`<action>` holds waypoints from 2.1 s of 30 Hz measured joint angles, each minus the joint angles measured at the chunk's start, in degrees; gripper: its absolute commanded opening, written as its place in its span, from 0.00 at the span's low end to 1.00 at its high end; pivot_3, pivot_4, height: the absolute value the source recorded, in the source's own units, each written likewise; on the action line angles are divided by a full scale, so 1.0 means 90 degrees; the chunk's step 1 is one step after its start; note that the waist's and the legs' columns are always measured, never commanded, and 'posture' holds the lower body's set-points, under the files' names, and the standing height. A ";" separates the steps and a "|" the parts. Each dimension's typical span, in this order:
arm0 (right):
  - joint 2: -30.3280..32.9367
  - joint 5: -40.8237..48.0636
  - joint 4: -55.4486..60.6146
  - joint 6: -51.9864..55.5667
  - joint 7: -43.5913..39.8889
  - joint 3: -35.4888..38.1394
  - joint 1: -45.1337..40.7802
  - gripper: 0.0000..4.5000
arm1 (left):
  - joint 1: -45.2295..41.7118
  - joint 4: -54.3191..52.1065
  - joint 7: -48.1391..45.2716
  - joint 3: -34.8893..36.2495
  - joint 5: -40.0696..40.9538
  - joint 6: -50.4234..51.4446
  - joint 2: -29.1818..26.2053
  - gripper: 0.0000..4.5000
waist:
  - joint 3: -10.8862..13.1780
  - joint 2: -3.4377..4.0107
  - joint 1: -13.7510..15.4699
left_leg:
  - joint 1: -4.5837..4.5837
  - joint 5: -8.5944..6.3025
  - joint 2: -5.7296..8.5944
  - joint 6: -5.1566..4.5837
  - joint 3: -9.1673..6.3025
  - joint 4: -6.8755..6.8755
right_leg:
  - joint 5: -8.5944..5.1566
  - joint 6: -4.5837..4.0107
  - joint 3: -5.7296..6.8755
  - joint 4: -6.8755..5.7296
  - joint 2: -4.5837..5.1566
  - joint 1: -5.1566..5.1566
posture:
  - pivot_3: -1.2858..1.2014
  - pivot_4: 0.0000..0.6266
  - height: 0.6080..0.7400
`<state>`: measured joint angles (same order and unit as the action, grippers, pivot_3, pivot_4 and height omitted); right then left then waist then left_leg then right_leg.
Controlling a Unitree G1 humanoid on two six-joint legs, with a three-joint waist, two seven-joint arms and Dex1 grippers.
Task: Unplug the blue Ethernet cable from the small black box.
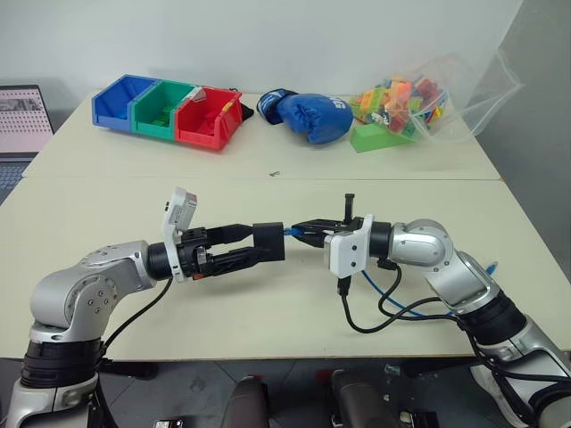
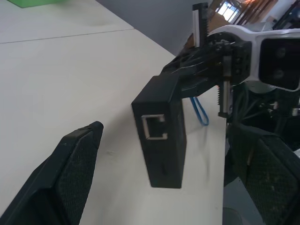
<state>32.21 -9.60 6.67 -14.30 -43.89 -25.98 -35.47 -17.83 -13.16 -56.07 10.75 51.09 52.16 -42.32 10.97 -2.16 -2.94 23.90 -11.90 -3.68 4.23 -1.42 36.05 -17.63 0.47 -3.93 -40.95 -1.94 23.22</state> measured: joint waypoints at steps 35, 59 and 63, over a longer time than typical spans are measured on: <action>0.0247 0.0383 0.0865 0.0126 -0.1104 0.0173 0.0195 0.61 | 0.0053 0.0084 -0.0439 -0.0192 -0.0064 0.0050 -0.0057 0.17 | 0.0000 0.0001 0.0035 | 0.0000 0.0000 0.0001 0.0000 -0.0001 0.0002 | 0.0004 -0.0008 -0.0001 -0.0001 0.0001 -0.0001 | 0.52 0.24 1.00; -0.0766 0.6242 0.1735 0.8127 -0.0093 0.1958 0.0351 0.86 | 0.0100 -0.0230 -0.1223 -0.0480 -0.0276 -0.0435 -0.0363 0.17 | 0.0001 0.0001 0.0005 | 0.0001 -0.0001 0.0000 -0.0002 -0.0003 0.0000 | -0.0011 0.0017 -0.0003 0.0000 -0.0002 0.0000 | 0.52 0.24 1.00; -0.0795 0.6255 0.1616 0.8186 -0.0059 0.1993 0.0314 0.86 | 0.0100 -0.0239 -0.1224 -0.0481 -0.0293 -0.0444 -0.0372 0.17 | 0.0000 0.0001 0.0002 | 0.0001 -0.0001 0.0000 -0.0002 -0.0003 0.0000 | -0.0011 0.0017 -0.0002 0.0001 -0.0003 0.0001 | 0.52 0.24 1.00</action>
<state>25.06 46.70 21.21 59.38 -44.42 -8.04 -32.65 -16.93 -15.31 -67.09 6.43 48.46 48.16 -45.67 10.98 -2.15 -2.93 23.90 -11.91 -3.68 4.21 -1.44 36.04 -17.73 0.62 -3.95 -40.94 -1.96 23.22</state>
